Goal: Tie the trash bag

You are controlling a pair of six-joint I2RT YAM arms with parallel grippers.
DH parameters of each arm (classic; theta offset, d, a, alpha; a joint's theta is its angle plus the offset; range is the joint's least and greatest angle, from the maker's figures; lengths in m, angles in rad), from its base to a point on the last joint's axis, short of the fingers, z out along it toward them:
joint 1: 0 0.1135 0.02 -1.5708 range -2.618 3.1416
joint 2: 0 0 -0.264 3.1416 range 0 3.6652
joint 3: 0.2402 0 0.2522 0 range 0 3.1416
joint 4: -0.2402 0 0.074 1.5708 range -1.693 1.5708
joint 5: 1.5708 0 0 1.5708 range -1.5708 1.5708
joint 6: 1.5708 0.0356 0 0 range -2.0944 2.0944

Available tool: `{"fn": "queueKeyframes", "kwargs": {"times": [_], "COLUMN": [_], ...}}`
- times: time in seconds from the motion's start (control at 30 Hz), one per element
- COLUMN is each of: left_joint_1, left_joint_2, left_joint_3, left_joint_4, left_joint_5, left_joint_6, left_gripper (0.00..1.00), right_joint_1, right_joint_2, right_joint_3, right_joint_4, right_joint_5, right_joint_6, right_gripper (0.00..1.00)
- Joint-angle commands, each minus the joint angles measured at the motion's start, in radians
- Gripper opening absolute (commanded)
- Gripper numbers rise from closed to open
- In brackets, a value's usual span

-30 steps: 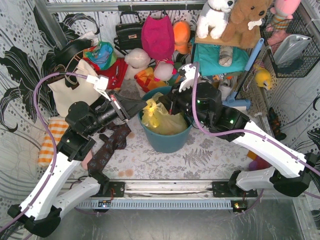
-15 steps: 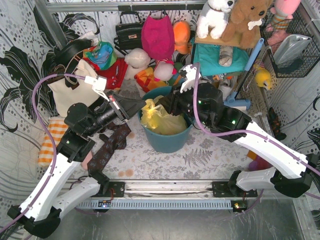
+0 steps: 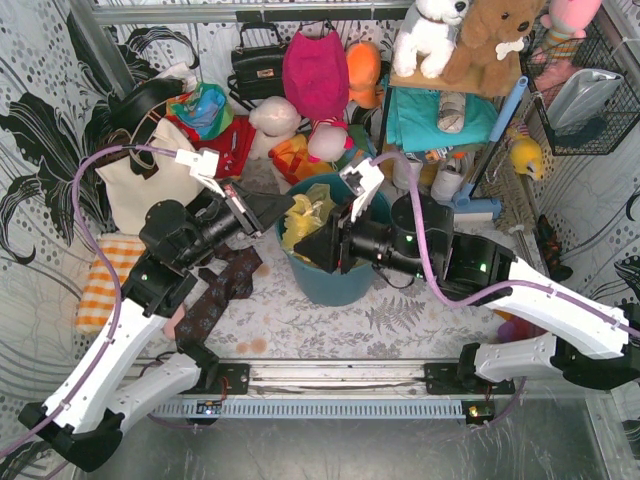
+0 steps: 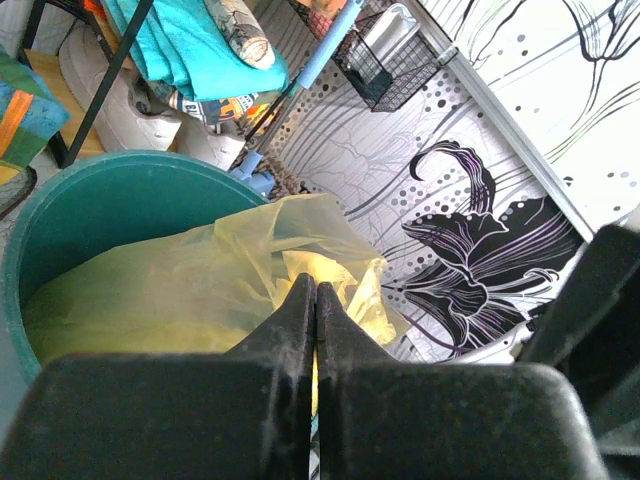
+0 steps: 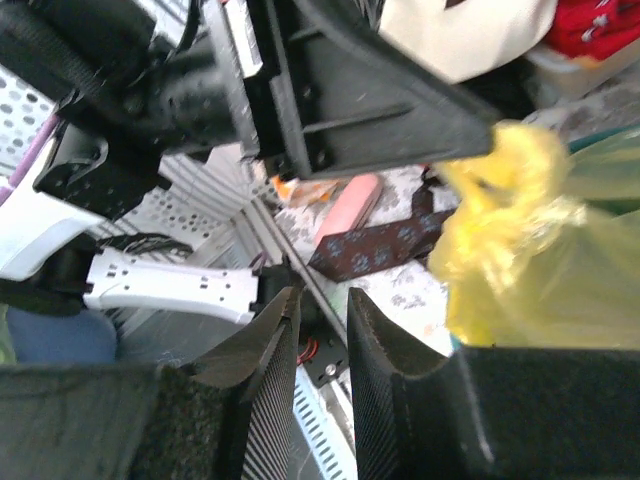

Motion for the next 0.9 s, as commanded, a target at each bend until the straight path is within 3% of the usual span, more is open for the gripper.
{"fn": "queueKeyframes", "kwargs": {"times": [0.0, 0.13, 0.37, 0.57, 0.87], "left_joint_1": [0.001, 0.001, 0.001, 0.001, 0.001], "left_joint_2": [0.015, 0.030, 0.041, 0.039, 0.038], "left_joint_3": [-0.008, -0.009, -0.005, -0.003, 0.001], "left_joint_4": [0.028, 0.027, 0.009, 0.008, 0.009], "left_joint_5": [-0.034, -0.039, -0.050, -0.045, -0.042], "left_joint_6": [-0.010, -0.014, -0.015, -0.018, -0.019], "left_gripper": [0.00, 0.00, 0.00, 0.00, 0.00], "right_joint_1": [0.036, 0.037, 0.037, 0.037, 0.033], "right_joint_2": [-0.034, -0.053, 0.005, 0.011, 0.032], "right_joint_3": [-0.065, -0.165, -0.184, -0.203, -0.254], "right_joint_4": [-0.034, -0.023, 0.023, 0.016, 0.059], "right_joint_5": [0.036, 0.170, 0.266, 0.297, 0.267], "right_joint_6": [0.092, 0.122, 0.125, 0.153, 0.170], "right_gripper": [0.27, 0.31, 0.42, 0.52, 0.53]}}
